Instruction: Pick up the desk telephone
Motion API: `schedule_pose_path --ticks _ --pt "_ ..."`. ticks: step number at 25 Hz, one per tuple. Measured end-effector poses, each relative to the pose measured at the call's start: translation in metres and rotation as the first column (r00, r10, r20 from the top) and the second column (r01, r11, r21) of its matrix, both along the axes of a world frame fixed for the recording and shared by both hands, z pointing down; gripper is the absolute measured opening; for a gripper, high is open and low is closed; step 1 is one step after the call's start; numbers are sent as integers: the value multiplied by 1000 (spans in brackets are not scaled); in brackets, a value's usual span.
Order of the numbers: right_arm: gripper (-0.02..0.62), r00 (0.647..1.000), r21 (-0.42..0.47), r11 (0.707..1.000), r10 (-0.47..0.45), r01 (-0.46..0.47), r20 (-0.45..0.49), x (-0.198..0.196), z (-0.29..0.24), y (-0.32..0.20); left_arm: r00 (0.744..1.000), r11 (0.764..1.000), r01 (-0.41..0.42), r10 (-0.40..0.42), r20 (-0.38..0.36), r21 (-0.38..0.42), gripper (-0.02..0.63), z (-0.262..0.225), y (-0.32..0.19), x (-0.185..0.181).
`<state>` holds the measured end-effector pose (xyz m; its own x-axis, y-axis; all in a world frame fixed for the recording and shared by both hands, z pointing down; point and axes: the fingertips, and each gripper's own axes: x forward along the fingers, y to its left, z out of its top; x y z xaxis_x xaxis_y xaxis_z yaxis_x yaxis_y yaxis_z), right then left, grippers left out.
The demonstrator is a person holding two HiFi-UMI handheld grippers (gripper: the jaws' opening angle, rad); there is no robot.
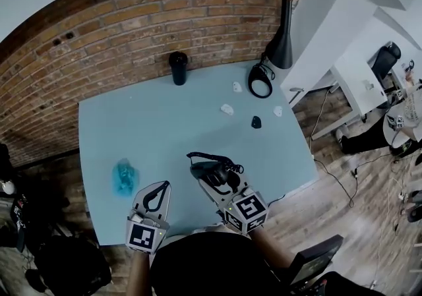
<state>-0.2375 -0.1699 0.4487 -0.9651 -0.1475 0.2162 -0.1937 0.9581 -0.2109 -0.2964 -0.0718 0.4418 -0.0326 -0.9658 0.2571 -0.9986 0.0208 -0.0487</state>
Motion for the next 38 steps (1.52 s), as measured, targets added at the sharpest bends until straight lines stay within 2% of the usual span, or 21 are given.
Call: schedule_pose_path --ticks 5,12,15,18,24,32,34,38 --pt "276 999 -26 999 -22 22 -31 -2 15 13 1000 999 8 -8 2 -53 -4 13 13 -4" --pt "276 996 -98 993 -66 60 -61 -8 31 31 999 998 -21 19 -33 -54 -3 25 24 7" --pt "276 993 -107 990 -98 90 -68 -13 33 40 1000 999 -25 24 -19 -44 -3 28 28 8" --pt "276 990 -132 985 -125 115 -71 -18 36 49 1000 999 -5 4 -25 -40 -2 31 35 5" --pt "278 980 -118 979 -175 165 -89 -29 38 66 998 999 36 -38 -46 -37 -2 36 50 -7" --pt "278 975 -128 974 -201 189 -94 -40 39 82 995 997 67 -70 -77 -45 -2 45 65 -19" --pt "278 975 -133 973 -201 187 -96 -42 41 84 992 996 81 -85 -97 -38 34 46 68 -23" --pt "278 973 -152 969 -210 193 -98 -47 44 87 994 995 84 -87 -69 -56 37 51 68 -26"
